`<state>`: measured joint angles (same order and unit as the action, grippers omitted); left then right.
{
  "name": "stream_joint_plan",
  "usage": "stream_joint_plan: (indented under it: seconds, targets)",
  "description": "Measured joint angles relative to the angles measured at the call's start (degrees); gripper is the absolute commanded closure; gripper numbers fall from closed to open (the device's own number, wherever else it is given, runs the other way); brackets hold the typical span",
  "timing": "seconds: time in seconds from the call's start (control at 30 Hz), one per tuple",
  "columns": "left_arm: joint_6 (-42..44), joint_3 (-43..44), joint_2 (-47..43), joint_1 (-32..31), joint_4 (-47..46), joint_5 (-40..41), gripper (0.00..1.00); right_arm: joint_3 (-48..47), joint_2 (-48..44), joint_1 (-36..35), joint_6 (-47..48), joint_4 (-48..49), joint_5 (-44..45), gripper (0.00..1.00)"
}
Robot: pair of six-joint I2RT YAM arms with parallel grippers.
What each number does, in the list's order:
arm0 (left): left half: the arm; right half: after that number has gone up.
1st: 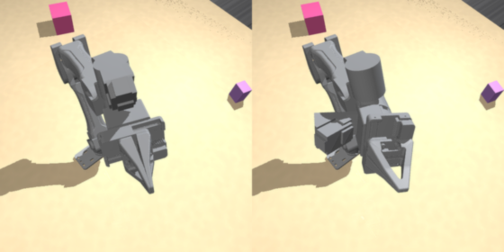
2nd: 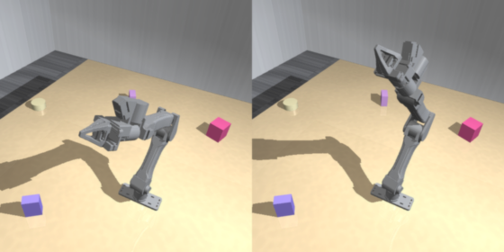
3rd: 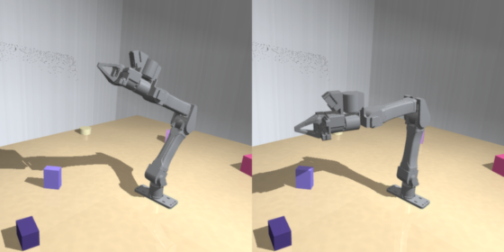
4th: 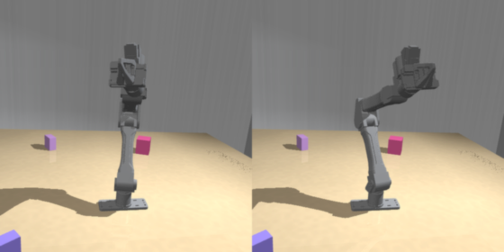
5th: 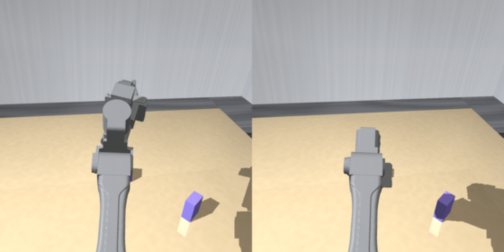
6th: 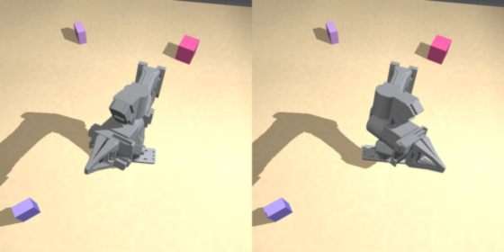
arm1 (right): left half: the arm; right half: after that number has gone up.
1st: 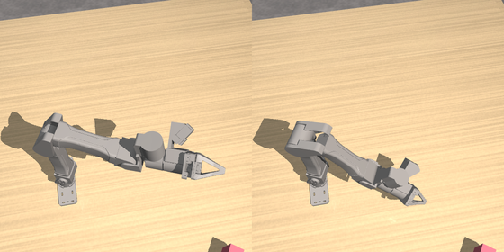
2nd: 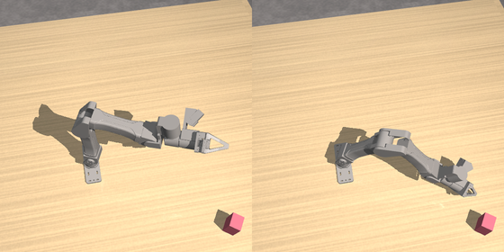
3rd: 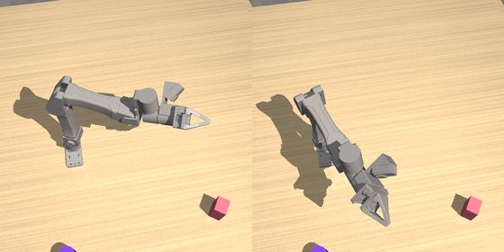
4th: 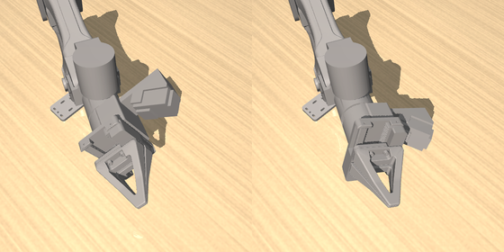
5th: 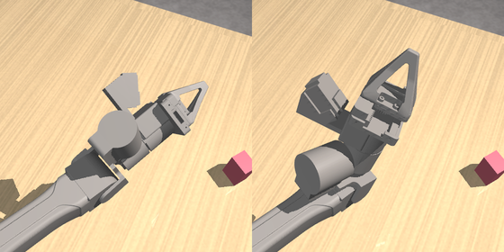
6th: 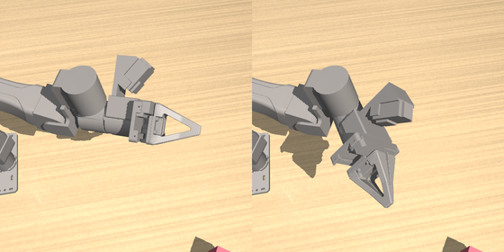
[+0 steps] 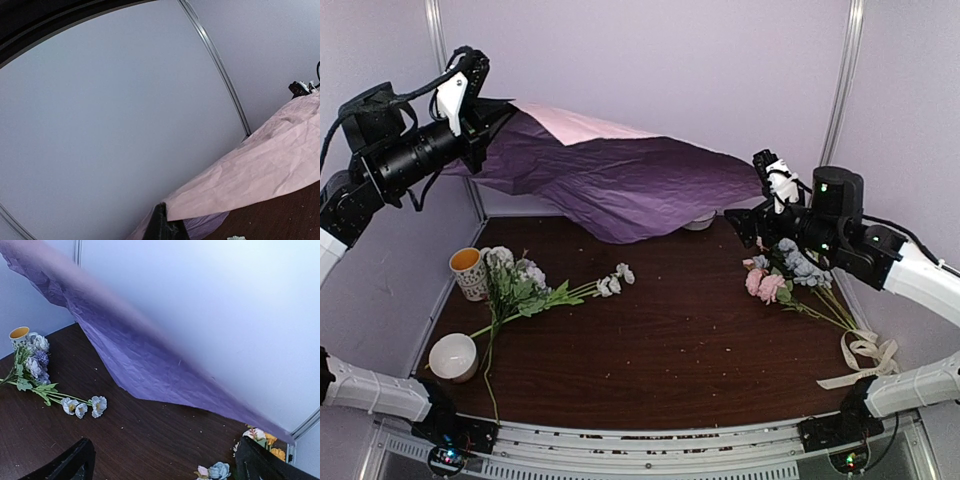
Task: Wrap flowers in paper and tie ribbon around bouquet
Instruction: Pick up the folded wrapping paper, then flatten the folded wrapping paper at the center of the board.
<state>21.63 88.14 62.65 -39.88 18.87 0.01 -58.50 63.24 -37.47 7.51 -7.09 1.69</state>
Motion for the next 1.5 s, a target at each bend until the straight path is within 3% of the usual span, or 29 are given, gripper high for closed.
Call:
stream_joint_plan:
  seconds: [0.43, 0.63, 0.7, 0.9, 0.93, 1.2, 1.43, 1.5]
  targets:
    - [-1.7, -0.4, -2.2, 0.0, 2.7, -5.3, 1.00, 1.0, -11.1, 0.0, 12.3, 0.3, -1.4, 0.00]
    - [-1.7, -1.2, -2.3, 0.0, 2.7, -6.7, 1.00, 0.2, -9.3, 0.0, 14.2, -0.6, -2.9, 0.00]
    - [-1.7, -1.6, -2.3, 0.0, 2.7, -7.2, 1.00, 0.1, -8.6, 0.0, 14.7, -1.3, -3.7, 0.09]
    - [-2.1, -1.6, -2.5, 0.0, 3.3, -10.0, 1.00, -3.3, -6.4, 0.0, 15.0, -4.5, -9.0, 0.93]
    - [-2.1, -1.6, -2.6, 0.0, 3.4, -10.2, 1.00, -4.2, -5.9, 0.0, 14.7, -5.2, -9.4, 1.00]
    - [-3.7, 0.6, -2.3, -3.5, 7.4, -8.3, 1.00, -13.0, -7.9, 0.0, 11.0, -11.6, -13.2, 1.00]
    - [-0.4, 8.5, 0.2, -24.1, 14.3, 1.1, 1.00, -22.9, -14.4, -0.2, 4.9, -17.1, -24.2, 1.00]
    - [0.1, 10.1, 0.6, -26.6, 15.5, 2.4, 1.00, -25.1, -15.7, -0.2, 3.2, -18.4, -26.5, 1.00]
